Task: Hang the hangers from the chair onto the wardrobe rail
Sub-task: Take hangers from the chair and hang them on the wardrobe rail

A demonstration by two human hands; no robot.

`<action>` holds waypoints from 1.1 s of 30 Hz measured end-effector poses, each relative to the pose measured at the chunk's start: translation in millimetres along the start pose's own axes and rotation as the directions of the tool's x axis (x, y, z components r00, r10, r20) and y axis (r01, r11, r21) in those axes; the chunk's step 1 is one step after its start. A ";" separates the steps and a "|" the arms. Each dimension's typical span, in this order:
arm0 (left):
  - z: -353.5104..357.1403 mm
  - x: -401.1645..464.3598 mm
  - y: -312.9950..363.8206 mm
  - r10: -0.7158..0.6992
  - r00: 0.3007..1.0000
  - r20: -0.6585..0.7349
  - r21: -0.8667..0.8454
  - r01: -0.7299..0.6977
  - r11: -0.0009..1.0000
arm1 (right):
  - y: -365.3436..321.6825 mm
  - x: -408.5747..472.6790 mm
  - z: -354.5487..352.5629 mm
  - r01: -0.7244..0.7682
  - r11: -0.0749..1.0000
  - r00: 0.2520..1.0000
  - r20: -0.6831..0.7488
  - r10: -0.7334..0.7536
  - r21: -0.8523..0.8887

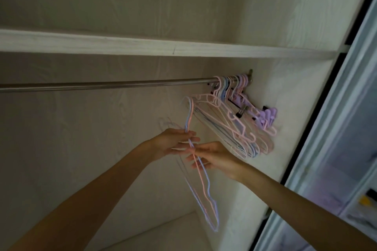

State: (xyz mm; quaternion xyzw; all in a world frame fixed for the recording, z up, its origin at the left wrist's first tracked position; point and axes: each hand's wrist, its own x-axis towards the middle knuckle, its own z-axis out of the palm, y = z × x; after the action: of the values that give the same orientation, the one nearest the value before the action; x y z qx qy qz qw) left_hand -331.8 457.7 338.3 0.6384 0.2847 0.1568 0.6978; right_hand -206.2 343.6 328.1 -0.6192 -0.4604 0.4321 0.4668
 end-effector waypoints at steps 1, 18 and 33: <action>-0.4 -0.9 0.4 -0.008 1.000 0.007 0.014 0.008 1.000 | 2.2 -2.5 -2.2 -0.003 1.000 1.000 0.017 0.003 0.014; 5.0 -0.9 -19.1 -0.071 0.992 -0.100 0.045 0.076 0.996 | 24.6 0.3 -4.3 -0.209 0.920 0.973 -0.024 0.230 0.331; -11.6 -4.9 -39.4 -0.049 0.955 -0.294 -0.042 0.038 0.998 | 44.3 20.1 10.5 -0.117 0.904 0.945 -0.233 0.228 0.412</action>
State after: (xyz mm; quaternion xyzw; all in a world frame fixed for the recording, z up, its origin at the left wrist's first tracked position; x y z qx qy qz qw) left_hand -348.3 458.8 300.4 0.5888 0.3966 0.2399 0.6622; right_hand -204.9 358.8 280.7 -0.6056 -0.2377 0.4651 0.6003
